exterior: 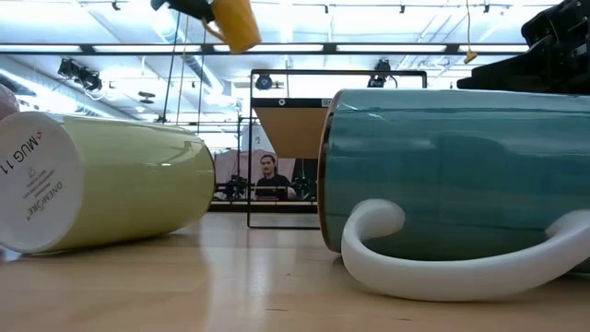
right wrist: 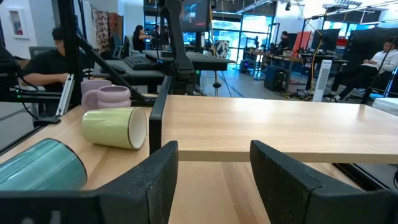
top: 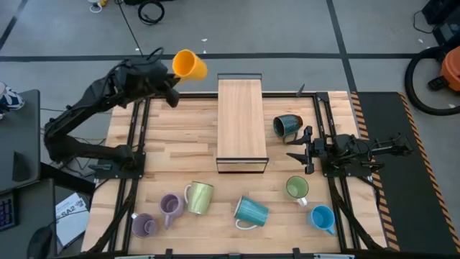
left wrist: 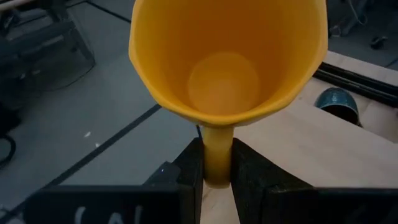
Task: Place coffee mugs
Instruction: Put the yellow mug on the shelf
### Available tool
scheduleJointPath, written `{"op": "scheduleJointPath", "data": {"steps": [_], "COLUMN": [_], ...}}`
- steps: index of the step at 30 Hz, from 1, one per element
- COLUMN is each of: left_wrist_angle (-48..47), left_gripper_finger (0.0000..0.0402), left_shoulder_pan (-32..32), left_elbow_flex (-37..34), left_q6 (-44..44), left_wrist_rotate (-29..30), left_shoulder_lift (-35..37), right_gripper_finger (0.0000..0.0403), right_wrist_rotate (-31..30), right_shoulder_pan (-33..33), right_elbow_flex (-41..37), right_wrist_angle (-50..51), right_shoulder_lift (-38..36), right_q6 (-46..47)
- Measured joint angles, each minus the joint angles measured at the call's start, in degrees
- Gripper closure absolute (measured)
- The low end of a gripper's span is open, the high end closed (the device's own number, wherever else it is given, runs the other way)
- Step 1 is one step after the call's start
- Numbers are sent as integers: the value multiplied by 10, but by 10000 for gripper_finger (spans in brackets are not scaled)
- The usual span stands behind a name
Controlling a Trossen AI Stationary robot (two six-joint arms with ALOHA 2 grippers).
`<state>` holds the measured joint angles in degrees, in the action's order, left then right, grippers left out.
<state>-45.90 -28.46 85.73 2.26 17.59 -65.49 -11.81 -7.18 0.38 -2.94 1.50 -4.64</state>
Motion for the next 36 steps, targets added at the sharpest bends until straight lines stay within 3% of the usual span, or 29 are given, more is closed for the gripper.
{"op": "scheduleJointPath", "data": {"steps": [19,36], "left_wrist_angle": [-45,-65], "left_gripper_finger": [340,340], "left_shoulder_pan": [-73,-93], "left_elbow_flex": [203,213], "left_q6": [-121,-156], "left_wrist_rotate": [-144,-169], "left_shoulder_lift": [-282,-385], "right_gripper_finger": [197,197], "right_wrist_rotate": [0,0], "right_shoulder_pan": [0,0], "right_elbow_flex": [0,0], "right_wrist_angle": [0,0], "right_shoulder_lift": [0,0], "right_q6": [0,0]}}
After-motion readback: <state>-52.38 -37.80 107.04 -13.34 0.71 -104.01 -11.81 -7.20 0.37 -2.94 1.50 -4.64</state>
